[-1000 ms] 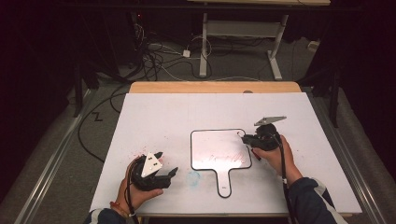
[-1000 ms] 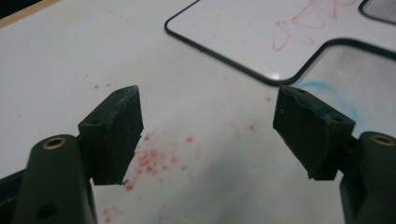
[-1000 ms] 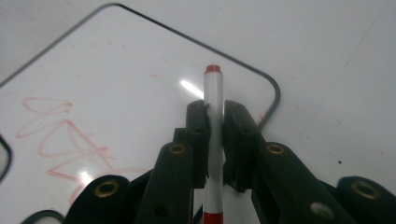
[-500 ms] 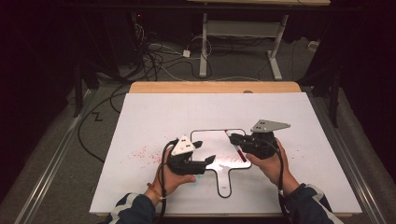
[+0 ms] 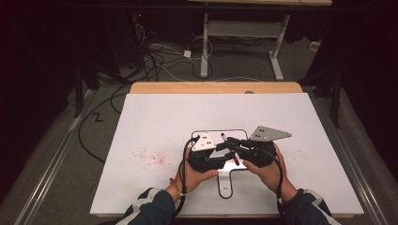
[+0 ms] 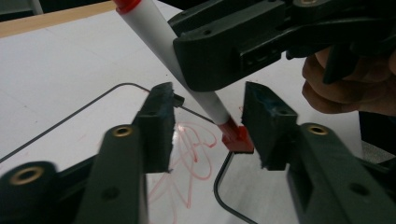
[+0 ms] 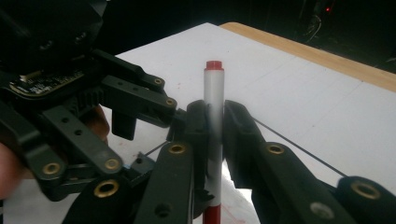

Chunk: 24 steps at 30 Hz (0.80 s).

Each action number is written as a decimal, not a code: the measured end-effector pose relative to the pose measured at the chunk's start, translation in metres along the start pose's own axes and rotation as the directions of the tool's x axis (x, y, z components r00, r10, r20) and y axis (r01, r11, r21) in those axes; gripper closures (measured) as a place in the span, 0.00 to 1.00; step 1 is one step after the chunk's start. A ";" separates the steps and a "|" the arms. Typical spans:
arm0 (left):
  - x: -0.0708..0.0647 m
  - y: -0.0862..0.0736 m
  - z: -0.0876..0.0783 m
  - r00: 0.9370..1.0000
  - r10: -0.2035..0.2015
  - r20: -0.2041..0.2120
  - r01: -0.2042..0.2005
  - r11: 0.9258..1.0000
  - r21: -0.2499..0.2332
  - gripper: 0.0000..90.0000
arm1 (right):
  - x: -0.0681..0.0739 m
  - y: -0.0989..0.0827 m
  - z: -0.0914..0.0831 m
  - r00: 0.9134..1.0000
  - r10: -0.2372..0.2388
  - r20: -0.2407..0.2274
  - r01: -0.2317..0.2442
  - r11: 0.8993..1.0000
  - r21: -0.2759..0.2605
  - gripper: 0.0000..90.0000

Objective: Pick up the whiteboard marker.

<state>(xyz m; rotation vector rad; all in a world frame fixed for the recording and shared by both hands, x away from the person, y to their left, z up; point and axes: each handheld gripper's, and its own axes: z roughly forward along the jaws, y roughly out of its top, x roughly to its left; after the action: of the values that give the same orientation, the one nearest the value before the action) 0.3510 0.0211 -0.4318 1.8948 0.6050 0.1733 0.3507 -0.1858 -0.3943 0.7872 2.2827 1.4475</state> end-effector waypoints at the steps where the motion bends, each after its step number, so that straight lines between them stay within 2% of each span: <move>1: 0.000 0.000 0.001 1.000 0.004 -0.003 -0.004 1.000 0.003 0.62 | 0.000 0.000 0.000 1.000 0.000 0.000 0.000 1.000 0.000 0.90; 4: 0.000 0.000 0.004 1.000 0.021 -0.014 -0.021 1.000 0.010 0.76 | 0.000 0.000 -0.002 1.000 -0.001 0.005 0.001 1.000 0.000 0.90; 8: -0.001 0.002 0.009 0.998 0.054 -0.026 -0.053 0.998 0.019 0.80 | 0.001 -0.001 -0.003 1.000 -0.006 0.008 0.006 1.000 -0.004 0.90; 10: 0.001 0.003 0.010 0.998 0.051 -0.039 -0.050 0.998 0.024 0.85 | 0.002 -0.001 -0.005 1.000 -0.011 0.023 0.011 1.000 -0.008 0.90; 13: 0.005 0.003 0.012 0.997 0.061 -0.042 -0.060 0.998 0.027 0.87 | 0.001 -0.001 -0.008 1.000 -0.009 0.028 0.010 1.000 -0.004 0.90; 14: 0.003 0.004 0.016 0.996 0.083 -0.039 -0.082 0.996 0.033 0.87 | 0.000 -0.002 -0.011 0.999 -0.001 0.033 0.002 1.000 -0.011 0.90; 17: 0.002 0.004 0.021 0.995 0.094 -0.025 -0.093 0.995 0.047 0.87 | 0.000 -0.003 -0.016 0.999 -0.004 0.053 0.004 1.000 -0.014 0.87; 19: 0.001 0.004 0.029 0.994 0.108 -0.009 -0.107 0.992 0.060 0.87 | -0.001 -0.003 -0.021 0.999 0.014 0.050 -0.013 1.000 -0.021 0.78; 21: 0.001 0.005 0.037 0.993 0.114 -0.005 -0.114 0.991 0.066 0.87 | -0.004 -0.006 -0.035 0.995 0.029 0.091 -0.026 0.999 -0.036 0.70; 22: 0.001 0.006 0.041 0.994 0.111 0.005 -0.111 0.992 0.064 0.87 | -0.006 -0.007 -0.040 0.995 0.037 0.089 -0.033 0.999 -0.039 0.66; 23: 0.001 0.006 0.046 0.994 0.110 0.004 -0.110 0.992 0.065 0.87 | -0.007 -0.009 -0.047 0.993 0.039 0.113 -0.034 0.999 -0.041 0.63; 24: 0.001 0.007 0.050 0.994 0.113 0.003 -0.113 0.991 0.066 0.87 | -0.007 -0.009 -0.047 0.993 0.039 0.113 -0.034 0.999 -0.041 0.63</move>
<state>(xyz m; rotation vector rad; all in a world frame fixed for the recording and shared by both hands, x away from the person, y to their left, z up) 0.3742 -0.0220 -0.4457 1.9943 0.5093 0.2302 0.3288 -0.2270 -0.3826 0.8805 2.1599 1.4212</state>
